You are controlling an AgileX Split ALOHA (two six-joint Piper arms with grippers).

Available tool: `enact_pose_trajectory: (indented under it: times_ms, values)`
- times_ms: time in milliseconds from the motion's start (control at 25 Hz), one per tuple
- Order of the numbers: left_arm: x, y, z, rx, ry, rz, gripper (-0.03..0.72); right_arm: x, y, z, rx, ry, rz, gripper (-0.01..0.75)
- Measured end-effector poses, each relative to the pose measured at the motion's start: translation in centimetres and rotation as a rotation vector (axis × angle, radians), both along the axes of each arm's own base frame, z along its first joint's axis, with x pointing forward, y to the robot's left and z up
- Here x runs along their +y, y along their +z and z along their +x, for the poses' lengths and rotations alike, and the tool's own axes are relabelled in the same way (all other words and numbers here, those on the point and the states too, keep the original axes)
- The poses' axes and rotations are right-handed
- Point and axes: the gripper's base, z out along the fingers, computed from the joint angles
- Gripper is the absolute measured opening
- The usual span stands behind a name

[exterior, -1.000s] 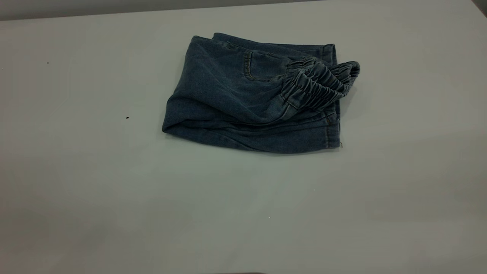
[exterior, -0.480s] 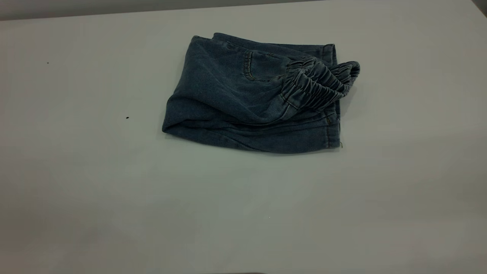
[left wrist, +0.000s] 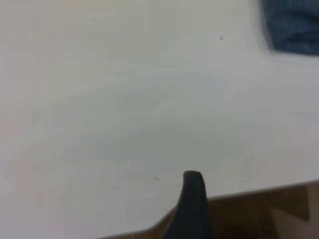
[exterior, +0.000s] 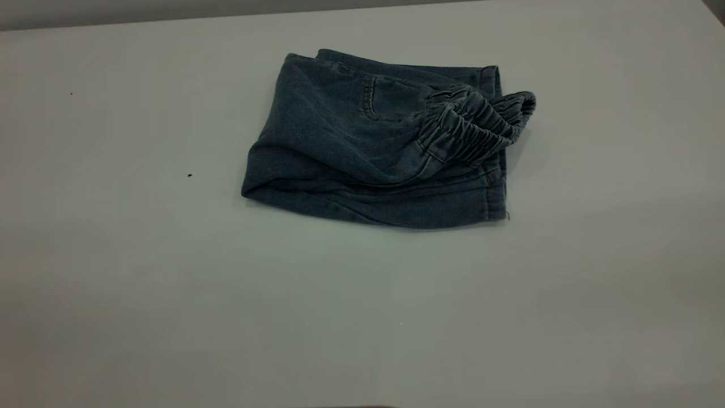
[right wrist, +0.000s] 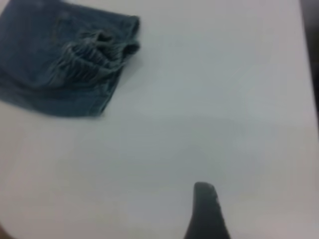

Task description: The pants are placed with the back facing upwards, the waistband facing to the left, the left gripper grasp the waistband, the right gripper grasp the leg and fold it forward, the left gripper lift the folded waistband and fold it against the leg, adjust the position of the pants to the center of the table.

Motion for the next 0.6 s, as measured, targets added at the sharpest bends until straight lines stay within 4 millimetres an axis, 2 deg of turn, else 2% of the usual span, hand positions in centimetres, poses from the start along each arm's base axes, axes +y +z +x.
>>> enact_pose_trajectory:
  times_ms: [600]
  values:
    - [0.0, -0.07, -0.23, -0.006, 0.0, 0.0, 0.57, 0.12, -0.01, -0.31, -0.025, -0.035, 0.005, 0.423]
